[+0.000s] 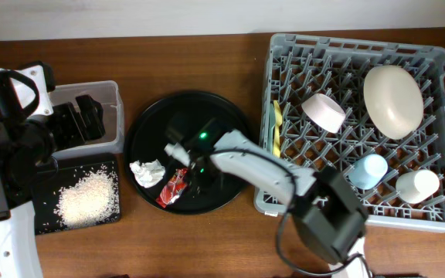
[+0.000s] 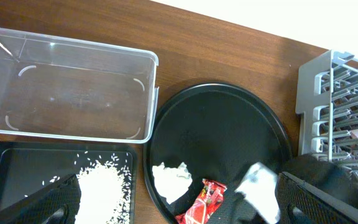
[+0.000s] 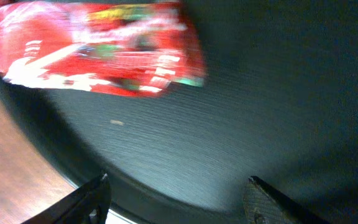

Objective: Sort waste into correct bins and load items into the dishwasher rack
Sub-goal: 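Grasp the white tissue on the round tray with the left gripper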

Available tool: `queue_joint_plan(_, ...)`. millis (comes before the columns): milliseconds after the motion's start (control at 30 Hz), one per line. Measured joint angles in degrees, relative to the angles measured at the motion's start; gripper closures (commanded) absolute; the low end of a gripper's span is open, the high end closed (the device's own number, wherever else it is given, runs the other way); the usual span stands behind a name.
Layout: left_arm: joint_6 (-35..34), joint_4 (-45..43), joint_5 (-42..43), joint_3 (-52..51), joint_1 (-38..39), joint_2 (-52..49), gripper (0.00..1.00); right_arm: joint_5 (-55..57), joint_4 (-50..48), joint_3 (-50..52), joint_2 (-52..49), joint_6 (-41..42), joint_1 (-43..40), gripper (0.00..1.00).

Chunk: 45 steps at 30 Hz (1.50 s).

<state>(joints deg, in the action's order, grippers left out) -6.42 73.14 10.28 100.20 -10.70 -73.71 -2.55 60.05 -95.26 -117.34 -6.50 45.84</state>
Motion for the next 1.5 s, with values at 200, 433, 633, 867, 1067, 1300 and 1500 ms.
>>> queue_joint_plan(200,0.00,0.00,0.00,-0.02,0.00,0.00,0.01,2.75,-1.09,-3.80,15.69,12.37,-15.17,0.17)
queue_joint_plan(433,-0.31,-7.28,1.90,0.00,0.00,0.00,0.01,3.93,-0.39,-5.25,33.59,22.86,-31.76,0.02)
queue_joint_plan(633,-0.68,-6.32,6.08,0.00,0.09,-0.04,0.01,3.54,2.56,-5.25,34.21,24.57,-34.10,0.02)
queue_joint_plan(867,-0.68,0.90,3.45,-3.69,5.84,-8.24,0.01,3.34,2.56,-5.25,33.48,24.74,-34.10,0.02)
queue_joint_plan(1067,-2.47,2.62,0.07,-11.91,11.67,-24.96,0.09,3.26,3.65,-5.25,33.48,24.76,-34.10,0.02)
queue_joint_plan(1300,-7.34,0.24,-6.73,-18.69,17.25,-30.40,0.16,3.17,3.87,-5.25,33.48,24.76,-34.10,0.02)
queue_joint_plan(1500,-9.88,-9.03,-9.31,-28.89,17.33,-30.62,0.53,3.15,3.78,-5.25,33.48,24.72,-34.10,0.02)
